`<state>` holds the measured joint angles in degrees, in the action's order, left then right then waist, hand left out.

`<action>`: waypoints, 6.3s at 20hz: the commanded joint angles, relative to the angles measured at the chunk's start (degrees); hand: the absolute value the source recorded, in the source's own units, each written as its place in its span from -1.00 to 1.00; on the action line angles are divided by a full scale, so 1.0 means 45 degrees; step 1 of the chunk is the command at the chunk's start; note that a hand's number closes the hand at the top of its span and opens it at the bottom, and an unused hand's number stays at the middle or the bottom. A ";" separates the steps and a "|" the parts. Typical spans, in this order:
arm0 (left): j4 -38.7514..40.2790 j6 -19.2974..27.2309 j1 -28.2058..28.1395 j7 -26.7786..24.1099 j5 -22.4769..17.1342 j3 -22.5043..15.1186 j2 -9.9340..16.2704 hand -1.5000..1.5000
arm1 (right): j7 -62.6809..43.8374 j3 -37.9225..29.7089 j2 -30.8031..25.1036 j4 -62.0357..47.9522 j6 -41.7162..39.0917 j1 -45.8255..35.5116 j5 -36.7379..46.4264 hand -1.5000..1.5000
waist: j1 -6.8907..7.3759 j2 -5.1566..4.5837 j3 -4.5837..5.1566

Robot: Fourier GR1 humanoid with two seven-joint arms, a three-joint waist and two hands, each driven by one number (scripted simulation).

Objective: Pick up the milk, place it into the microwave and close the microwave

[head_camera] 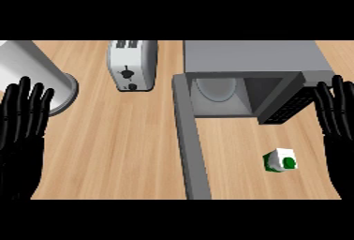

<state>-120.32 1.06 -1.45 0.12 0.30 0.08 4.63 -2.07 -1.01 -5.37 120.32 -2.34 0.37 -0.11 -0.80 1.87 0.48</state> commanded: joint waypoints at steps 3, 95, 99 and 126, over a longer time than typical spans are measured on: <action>0.0332 -0.0121 -0.0178 -0.0805 -0.0098 0.0474 0.0022 -1.00 | 0.0118 -0.0530 -0.0555 0.1167 -0.1342 0.0539 -0.1733 -1.00 | 0.0144 -0.0399 -0.0106; -0.4008 -0.5331 -0.7549 -0.0022 -0.6169 0.5650 -0.1017 -1.00 | 1.5095 -0.3601 -0.1780 -2.0468 -0.1291 -0.4248 0.2642 1.00 | 0.0472 -0.0414 -0.0127; -0.4126 -0.5340 -0.6993 0.0527 -0.6558 0.6064 -0.0907 -1.00 | 1.4880 -0.3763 -0.1118 -2.1750 0.0016 -0.5709 0.2820 1.00 | 0.0617 -0.0493 -0.0148; -0.3540 -0.6233 -0.7526 0.0569 -0.7635 0.7329 -0.0894 -1.00 | 0.7434 -0.0970 0.1177 -1.4939 0.1809 -0.7296 0.3038 1.00 | 0.0402 -0.0392 -0.0106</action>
<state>-133.43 -24.87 -33.75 2.30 -30.01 32.06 1.35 35.48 -6.91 -1.15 53.17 0.99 -28.80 12.14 0.69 0.16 0.01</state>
